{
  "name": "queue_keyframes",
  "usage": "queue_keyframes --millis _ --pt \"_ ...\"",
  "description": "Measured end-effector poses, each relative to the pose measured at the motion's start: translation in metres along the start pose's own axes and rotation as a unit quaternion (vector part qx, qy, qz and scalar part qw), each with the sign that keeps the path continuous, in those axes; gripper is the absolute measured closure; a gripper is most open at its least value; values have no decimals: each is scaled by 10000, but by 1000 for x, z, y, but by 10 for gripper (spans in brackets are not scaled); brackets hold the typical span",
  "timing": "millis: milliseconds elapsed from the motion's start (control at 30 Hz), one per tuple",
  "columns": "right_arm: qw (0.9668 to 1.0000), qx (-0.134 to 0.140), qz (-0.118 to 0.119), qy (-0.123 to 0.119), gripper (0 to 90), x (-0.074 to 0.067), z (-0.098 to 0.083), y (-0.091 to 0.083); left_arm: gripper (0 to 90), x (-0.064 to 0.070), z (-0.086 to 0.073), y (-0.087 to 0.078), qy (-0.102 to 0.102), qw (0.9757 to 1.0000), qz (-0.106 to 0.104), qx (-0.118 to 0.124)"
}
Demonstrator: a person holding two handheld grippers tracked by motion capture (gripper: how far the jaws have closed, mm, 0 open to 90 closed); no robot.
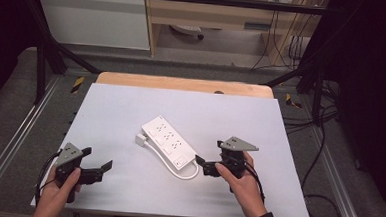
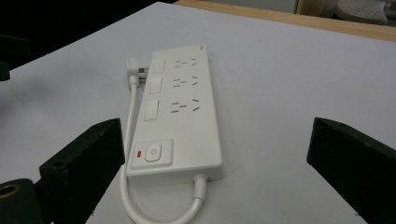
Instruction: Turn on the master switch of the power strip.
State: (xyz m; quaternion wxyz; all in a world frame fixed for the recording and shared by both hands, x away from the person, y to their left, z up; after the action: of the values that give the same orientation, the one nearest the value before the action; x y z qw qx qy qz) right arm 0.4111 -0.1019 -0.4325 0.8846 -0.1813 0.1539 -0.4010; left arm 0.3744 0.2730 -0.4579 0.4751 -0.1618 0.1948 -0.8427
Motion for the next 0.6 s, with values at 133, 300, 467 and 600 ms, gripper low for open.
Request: queue_keyframes --millis 133,300,467,600 --pt "9999 84 -76 30 45 8 -1 -11 70 0 0 0 0 10000 1 2" --pt "9996 169 -228 86 48 23 -7 -24 70 0 0 0 0 10000 3 2" --pt "9991 125 -349 182 48 37 -17 -37 70 0 0 0 -3 10000 9 3" --pt "9985 162 -458 265 48 48 -24 -47 70 0 0 0 -4 10000 20 5"
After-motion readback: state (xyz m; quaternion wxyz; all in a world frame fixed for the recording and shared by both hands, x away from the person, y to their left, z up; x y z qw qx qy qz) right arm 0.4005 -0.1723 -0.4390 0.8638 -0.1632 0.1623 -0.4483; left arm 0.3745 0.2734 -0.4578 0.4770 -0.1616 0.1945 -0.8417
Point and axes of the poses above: each handheld gripper's, and its own axes: y roughly forward along the jaws, z roughly out of its top, x roughly to its right, the point moved 7 cm from there along y, roughly forward along the jaws, and after that the axes turned 1 degree about -z, right-handed, at the moved point
